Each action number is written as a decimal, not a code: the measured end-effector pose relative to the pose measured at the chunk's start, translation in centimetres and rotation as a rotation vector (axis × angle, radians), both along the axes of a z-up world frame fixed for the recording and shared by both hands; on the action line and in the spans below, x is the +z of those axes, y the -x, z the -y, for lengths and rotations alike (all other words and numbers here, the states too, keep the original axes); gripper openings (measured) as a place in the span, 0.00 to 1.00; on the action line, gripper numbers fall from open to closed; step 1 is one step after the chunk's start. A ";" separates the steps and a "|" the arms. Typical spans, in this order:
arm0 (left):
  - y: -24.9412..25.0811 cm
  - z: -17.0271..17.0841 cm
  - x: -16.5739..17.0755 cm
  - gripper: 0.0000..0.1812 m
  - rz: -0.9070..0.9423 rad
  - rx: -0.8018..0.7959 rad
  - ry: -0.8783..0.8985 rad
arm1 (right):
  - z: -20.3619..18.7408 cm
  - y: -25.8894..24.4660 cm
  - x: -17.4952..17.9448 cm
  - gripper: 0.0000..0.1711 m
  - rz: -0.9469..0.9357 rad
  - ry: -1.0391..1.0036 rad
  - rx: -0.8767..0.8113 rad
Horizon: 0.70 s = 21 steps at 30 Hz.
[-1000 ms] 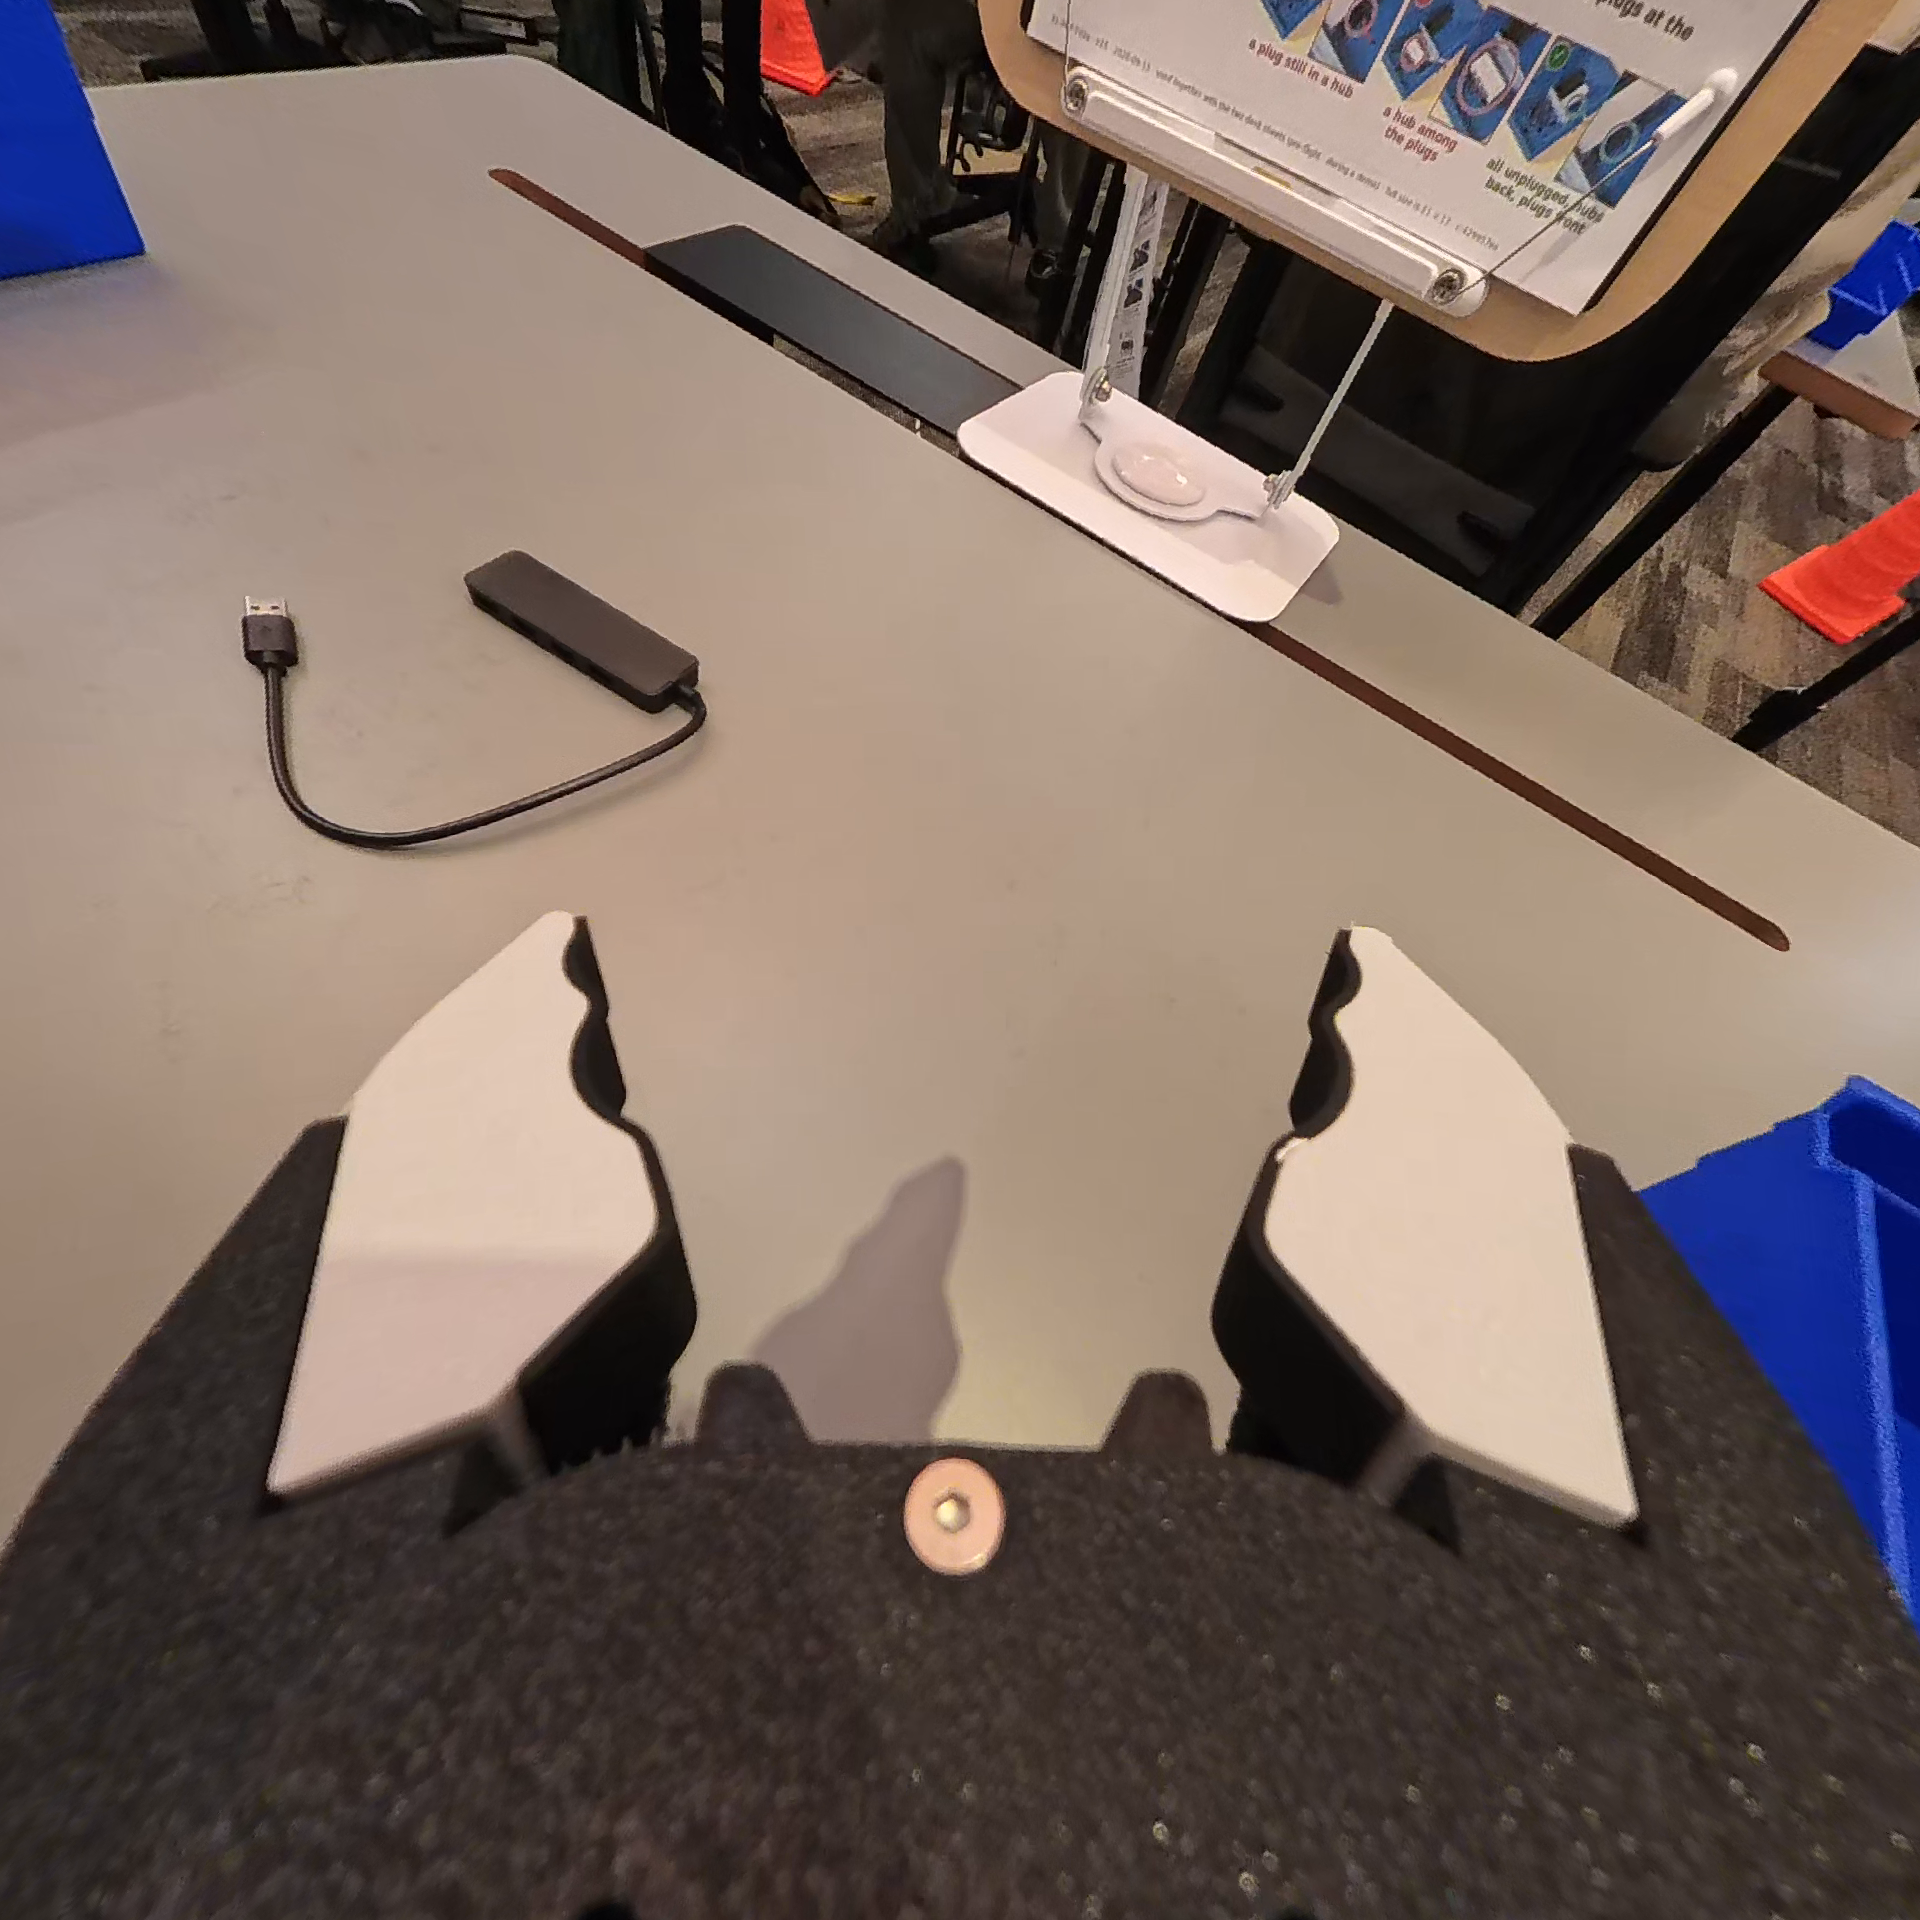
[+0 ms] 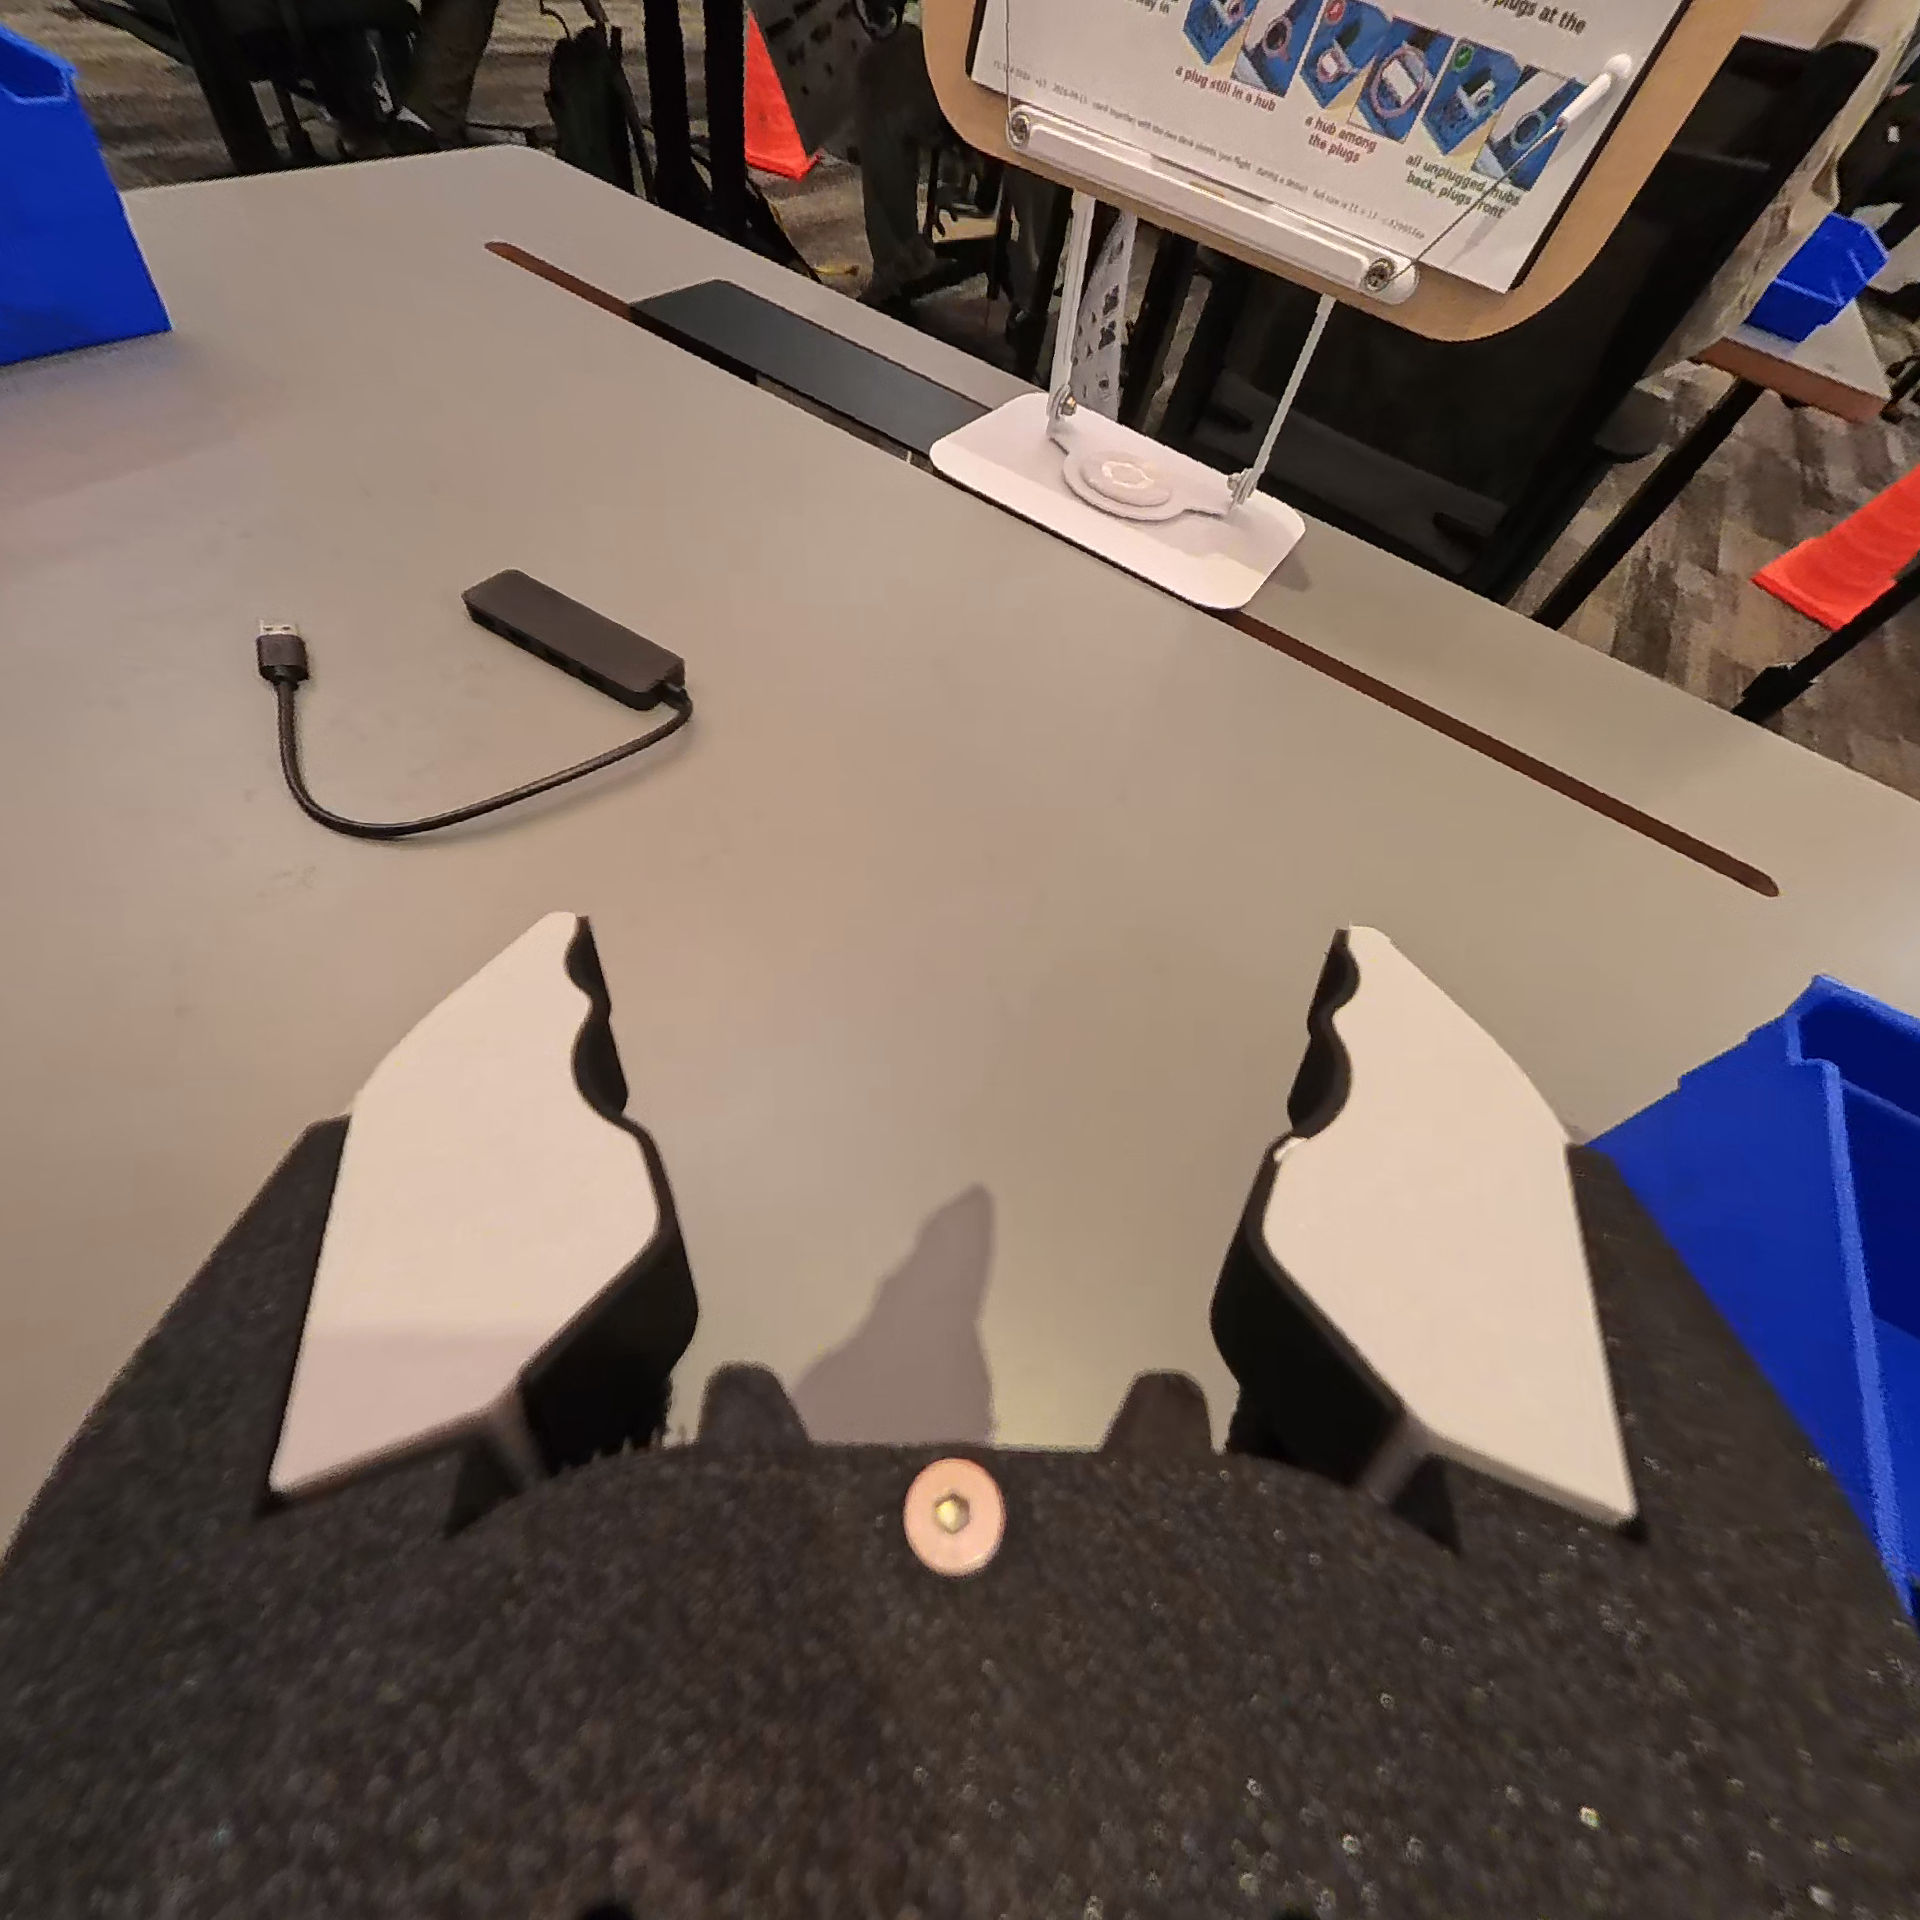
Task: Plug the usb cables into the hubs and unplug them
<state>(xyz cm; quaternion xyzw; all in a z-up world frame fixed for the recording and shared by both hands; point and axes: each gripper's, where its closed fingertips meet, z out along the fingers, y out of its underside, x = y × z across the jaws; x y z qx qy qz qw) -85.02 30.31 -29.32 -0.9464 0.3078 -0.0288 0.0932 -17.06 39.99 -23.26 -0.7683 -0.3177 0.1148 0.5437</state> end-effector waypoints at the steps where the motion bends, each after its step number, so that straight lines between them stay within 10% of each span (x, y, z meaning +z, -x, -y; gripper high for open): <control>1: -0.1 -0.2 0.8 0.04 0.015 0.012 -0.029 | 0.0 0.0 -0.1 0.73 -0.004 0.001 0.002; 21: -3.1 -3.6 19.3 0.04 0.429 0.118 -0.774 | 0.5 -0.3 0.1 0.73 -0.018 -0.013 0.009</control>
